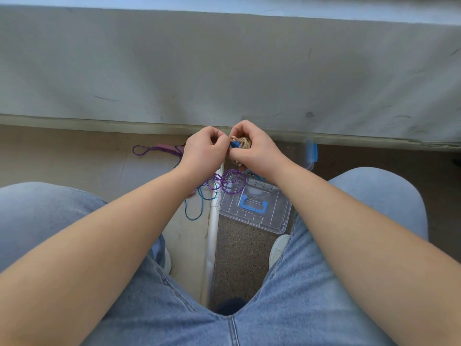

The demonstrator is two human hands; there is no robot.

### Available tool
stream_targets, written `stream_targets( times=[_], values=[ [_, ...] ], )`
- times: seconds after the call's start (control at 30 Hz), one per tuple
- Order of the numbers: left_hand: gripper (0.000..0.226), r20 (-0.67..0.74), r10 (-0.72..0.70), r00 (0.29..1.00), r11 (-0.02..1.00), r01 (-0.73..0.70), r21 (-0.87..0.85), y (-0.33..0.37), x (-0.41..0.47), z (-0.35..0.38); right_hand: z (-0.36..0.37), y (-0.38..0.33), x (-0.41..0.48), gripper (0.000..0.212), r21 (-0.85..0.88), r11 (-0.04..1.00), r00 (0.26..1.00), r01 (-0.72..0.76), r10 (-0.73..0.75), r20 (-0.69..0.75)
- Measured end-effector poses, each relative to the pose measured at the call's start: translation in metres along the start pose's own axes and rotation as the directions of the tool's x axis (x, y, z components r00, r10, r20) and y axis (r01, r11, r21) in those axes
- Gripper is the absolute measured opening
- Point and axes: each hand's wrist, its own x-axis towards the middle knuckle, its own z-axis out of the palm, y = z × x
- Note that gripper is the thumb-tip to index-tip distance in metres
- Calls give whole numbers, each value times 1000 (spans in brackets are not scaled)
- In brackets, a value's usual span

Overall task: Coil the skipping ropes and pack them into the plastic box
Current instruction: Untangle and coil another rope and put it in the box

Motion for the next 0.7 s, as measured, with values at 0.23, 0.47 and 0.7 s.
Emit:
stream_targets(
  times=[0.23, 0.47, 0.7],
  values=[
    [21, 40, -83, 996, 997, 83, -4, 1, 5, -2, -1, -3, -3, 33, 105, 994, 997, -18, 10, 71],
    [27, -7, -133, 991, 991, 132, -11, -3, 9, -4, 1, -6, -6, 37, 81, 997, 996, -16, 9, 88],
    [28, -65, -122, 990, 989, 127, 76, -7, 12, -10, 2, -7, -8, 44, -15, 1000, 998, 23, -22, 60]
  ],
)
